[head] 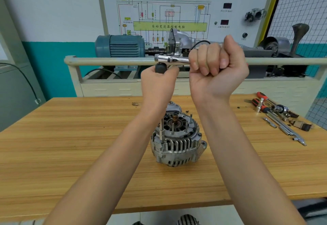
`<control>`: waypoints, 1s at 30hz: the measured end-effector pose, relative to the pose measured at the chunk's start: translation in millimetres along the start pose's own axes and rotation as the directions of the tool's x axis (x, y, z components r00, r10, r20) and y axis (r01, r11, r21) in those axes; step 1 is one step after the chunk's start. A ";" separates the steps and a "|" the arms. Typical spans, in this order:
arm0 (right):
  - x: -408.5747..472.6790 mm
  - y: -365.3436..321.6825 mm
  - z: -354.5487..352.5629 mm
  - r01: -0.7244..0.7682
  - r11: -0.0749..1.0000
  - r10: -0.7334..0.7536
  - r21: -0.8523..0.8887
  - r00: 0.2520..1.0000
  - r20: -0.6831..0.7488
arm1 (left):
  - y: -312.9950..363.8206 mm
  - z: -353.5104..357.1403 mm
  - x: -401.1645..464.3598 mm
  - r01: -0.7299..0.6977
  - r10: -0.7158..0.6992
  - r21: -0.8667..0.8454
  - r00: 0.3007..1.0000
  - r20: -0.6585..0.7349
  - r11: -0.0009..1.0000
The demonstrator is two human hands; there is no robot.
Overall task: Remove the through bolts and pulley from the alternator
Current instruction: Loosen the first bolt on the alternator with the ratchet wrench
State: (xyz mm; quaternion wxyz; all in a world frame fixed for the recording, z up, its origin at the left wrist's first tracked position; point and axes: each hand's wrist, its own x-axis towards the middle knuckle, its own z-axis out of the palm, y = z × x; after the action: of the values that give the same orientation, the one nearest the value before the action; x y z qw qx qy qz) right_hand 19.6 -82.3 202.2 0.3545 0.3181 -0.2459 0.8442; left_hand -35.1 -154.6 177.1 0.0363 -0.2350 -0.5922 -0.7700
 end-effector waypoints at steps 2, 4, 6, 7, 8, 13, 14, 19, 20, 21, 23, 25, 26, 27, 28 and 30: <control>-10.3 4.8 7.7 0.146 0.981 -0.132 -0.128 0.985 0.110 | -2.3 6.3 -2.3 -0.051 0.052 0.015 0.995 -0.087 0.999; -18.4 10.9 13.7 0.276 0.943 -0.245 -0.188 0.954 0.172 | -4.6 6.9 -3.5 -0.069 0.071 0.021 0.993 -0.093 0.997; -20.1 12.7 16.2 0.313 0.929 -0.278 -0.197 0.942 0.187 | -3.1 2.4 -4.5 -0.055 0.054 -0.008 0.998 -0.036 0.998; -18.0 11.5 15.1 0.289 0.940 -0.255 -0.184 0.948 0.189 | -1.7 -1.8 -4.3 -0.032 0.033 -0.031 0.999 0.023 0.999; -14.2 9.1 13.1 0.238 0.958 -0.208 -0.160 0.961 0.184 | -0.5 -7.2 -3.0 -0.001 0.007 -0.055 0.995 0.102 0.998; 9.8 0.5 -0.4 -0.182 0.969 0.182 0.166 0.983 0.018 | 5.7 -33.1 5.6 0.191 -0.084 -0.130 0.818 0.569 0.973; 13.5 0.2 -3.6 -0.219 0.942 0.228 0.253 0.974 -0.005 | 5.9 -33.9 5.6 0.198 -0.083 -0.128 0.795 0.601 0.972; 13.4 0.1 -5.2 -0.158 0.958 0.180 0.238 0.981 -0.077 | 2.6 -15.1 -0.8 0.098 -0.082 -0.047 0.960 0.268 0.994; 9.4 0.3 -3.3 -0.127 0.976 0.140 0.175 0.988 -0.066 | 1.6 -10.5 -2.3 0.066 -0.063 -0.016 0.987 0.149 0.998; 4.5 0.9 -1.2 -0.085 0.991 0.090 0.100 0.995 -0.039 | 0.8 -6.6 -3.2 0.041 -0.041 0.004 0.998 0.048 0.999; -6.7 4.4 4.3 0.035 0.999 -0.032 -0.040 0.997 0.072 | 0.2 -0.5 -4.7 0.006 -0.005 0.015 0.997 -0.074 1.000; -16.1 9.7 10.2 0.157 0.981 -0.137 -0.117 0.977 0.162 | -0.4 0.8 -6.2 -0.020 0.022 0.014 0.995 -0.101 1.000; -18.9 12.0 12.1 0.197 0.971 -0.172 -0.132 0.968 0.183 | -0.4 0.0 -7.1 -0.027 0.028 0.014 0.995 -0.093 1.000; -19.8 12.9 13.1 0.216 0.967 -0.188 -0.136 0.962 0.197 | 0.2 -2.0 -8.0 -0.025 0.026 0.013 0.997 -0.070 1.000; -19.1 12.8 13.1 0.213 0.968 -0.183 -0.132 0.961 0.208 | 1.3 -5.1 -8.6 -0.016 0.017 0.006 0.999 -0.030 1.000; -12.6 8.7 11.3 0.136 0.984 -0.109 -0.118 0.970 0.215 | 3.7 -14.3 -7.9 0.016 -0.012 -0.037 0.993 0.117 0.999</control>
State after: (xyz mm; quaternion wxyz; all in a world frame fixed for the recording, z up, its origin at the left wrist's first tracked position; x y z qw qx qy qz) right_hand 24.0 -100.6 199.2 0.3986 0.3952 -0.3166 0.7647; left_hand -31.4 -170.7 174.5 -0.0084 -0.2761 -0.5803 -0.7661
